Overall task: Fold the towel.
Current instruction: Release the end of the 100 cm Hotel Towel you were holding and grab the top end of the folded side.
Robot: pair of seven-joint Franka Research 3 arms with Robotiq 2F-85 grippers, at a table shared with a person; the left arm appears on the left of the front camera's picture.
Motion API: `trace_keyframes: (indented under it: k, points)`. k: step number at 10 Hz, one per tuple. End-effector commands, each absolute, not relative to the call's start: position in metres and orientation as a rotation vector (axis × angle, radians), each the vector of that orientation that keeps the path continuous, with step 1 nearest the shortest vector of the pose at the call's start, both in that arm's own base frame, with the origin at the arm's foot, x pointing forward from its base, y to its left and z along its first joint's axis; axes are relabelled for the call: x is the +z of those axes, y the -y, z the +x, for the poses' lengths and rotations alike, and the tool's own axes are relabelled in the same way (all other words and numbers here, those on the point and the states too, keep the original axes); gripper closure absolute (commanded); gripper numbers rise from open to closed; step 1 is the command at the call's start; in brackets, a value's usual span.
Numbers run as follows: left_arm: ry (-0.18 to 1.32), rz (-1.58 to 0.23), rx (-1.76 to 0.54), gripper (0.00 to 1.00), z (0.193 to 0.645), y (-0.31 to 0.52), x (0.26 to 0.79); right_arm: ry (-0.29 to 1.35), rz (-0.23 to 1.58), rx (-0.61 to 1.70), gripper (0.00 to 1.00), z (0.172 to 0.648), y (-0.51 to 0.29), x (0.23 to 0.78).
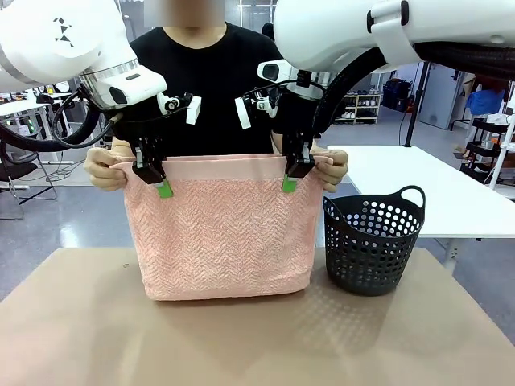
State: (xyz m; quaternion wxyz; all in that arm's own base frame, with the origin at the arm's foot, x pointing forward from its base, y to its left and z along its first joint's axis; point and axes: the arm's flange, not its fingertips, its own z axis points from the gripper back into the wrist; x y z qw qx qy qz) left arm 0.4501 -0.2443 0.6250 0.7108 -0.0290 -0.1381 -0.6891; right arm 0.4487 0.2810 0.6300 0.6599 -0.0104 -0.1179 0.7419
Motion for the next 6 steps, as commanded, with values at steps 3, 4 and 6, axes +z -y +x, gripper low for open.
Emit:
trace_keyframes:
  k: [3,4,6]
  points:
    - [0.301,-0.058,-1.533,1.00,0.4513,0.2440,0.6278,0.264,-0.028,1.685,1.00,0.4485,-0.2801,0.6312]
    - [0.301,-0.058,-1.533,1.00,0.4513,0.2440,0.6278,0.264,-0.028,1.685,1.00,0.4485,-0.2801,0.6312]
    - [0.322,-0.045,-1.543,0.67,0.4506,0.2419,0.6274,0.270,-0.033,1.683,0.65,0.4485,-0.2801,0.6306]
